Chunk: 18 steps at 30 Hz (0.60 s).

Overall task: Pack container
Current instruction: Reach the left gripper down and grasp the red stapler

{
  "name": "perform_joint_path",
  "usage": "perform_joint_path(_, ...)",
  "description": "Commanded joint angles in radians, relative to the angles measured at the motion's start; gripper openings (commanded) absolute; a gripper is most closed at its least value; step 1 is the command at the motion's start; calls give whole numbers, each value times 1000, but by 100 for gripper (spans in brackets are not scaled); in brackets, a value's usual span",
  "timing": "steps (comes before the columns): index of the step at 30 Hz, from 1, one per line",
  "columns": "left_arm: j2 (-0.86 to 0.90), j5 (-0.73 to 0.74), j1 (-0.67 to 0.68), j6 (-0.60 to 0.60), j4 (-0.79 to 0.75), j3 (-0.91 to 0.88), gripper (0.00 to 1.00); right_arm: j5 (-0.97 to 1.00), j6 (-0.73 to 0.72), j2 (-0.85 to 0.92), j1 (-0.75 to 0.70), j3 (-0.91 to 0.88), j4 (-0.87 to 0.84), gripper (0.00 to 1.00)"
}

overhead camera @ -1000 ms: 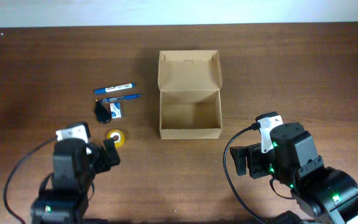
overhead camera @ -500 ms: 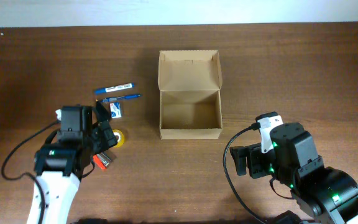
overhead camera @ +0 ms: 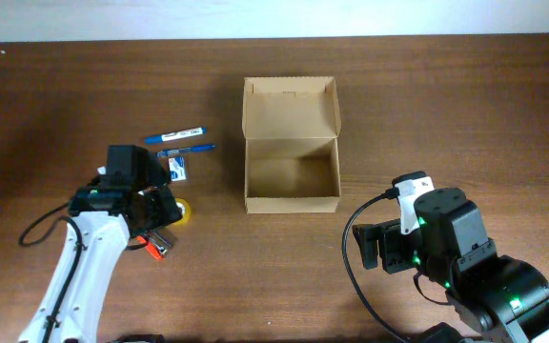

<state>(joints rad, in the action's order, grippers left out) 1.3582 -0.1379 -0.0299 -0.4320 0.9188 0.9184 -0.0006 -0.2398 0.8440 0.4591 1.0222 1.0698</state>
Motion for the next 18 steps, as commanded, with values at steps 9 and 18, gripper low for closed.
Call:
perform_joint_path(9, 20, 117, -107, 55, -147, -138, 99, 12, -3, -6, 6, -9, 0, 99)
perform_joint_path(18, 35, 130, -111, 29, -288, -251, 90, 12, -3, -6, 6, -9, 0, 99)
